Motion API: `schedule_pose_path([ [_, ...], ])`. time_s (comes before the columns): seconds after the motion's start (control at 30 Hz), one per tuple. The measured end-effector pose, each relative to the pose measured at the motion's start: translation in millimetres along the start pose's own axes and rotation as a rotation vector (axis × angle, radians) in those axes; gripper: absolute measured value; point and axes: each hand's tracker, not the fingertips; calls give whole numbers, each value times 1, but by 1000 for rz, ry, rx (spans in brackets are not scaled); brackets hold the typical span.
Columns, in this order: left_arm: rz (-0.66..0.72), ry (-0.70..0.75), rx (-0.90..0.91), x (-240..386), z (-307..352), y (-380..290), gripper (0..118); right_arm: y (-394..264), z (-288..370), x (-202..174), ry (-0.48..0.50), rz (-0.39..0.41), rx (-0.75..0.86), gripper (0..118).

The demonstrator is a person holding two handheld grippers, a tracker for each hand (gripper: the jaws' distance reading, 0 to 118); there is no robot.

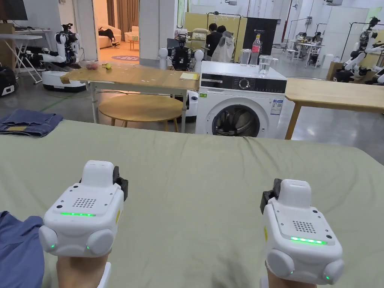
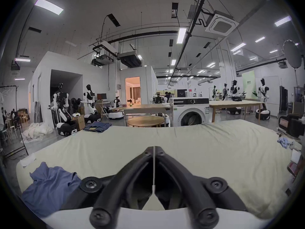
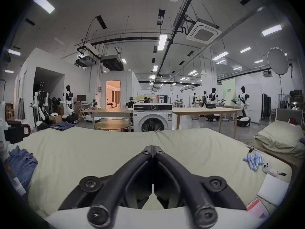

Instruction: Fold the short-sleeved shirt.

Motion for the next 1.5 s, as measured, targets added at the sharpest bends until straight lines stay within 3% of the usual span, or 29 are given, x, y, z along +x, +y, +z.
schedule_pose_path([
  [0.5, 53, 34, -57, -37, 6, 9, 0, 10, 6, -7, 44, -45, -45, 0],
  [0.67, 34, 82, -106, -75, 23, 14, 0, 16, 8, -49, 196, -13, -50, 0],
  [0.77, 47, 150, -179, -108, 34, 16, 0, 17, 9, -85, 234, 16, -55, 0],
  [0.97, 109, 250, -319, -185, 58, 9, 0, 9, 12, -145, 340, -4, -90, 0],
  [1.17, 174, 270, -523, -253, 74, -13, 0, -8, 16, -186, 451, 11, -157, 0],
  [1.2, 210, 259, -559, -263, 74, -17, 9, -12, 17, -190, 463, 16, -165, 0],
  [1.3, 302, 202, -664, -290, 64, -32, 65, -20, 16, -200, 485, 34, -194, 0],
  [1.33, 322, 197, -705, -295, 57, -39, 78, -23, 16, -201, 488, 37, -201, 0],
  [1.5, 391, 141, -830, -300, 29, -71, 78, -27, 12, -201, 498, 27, -231, 0],
])
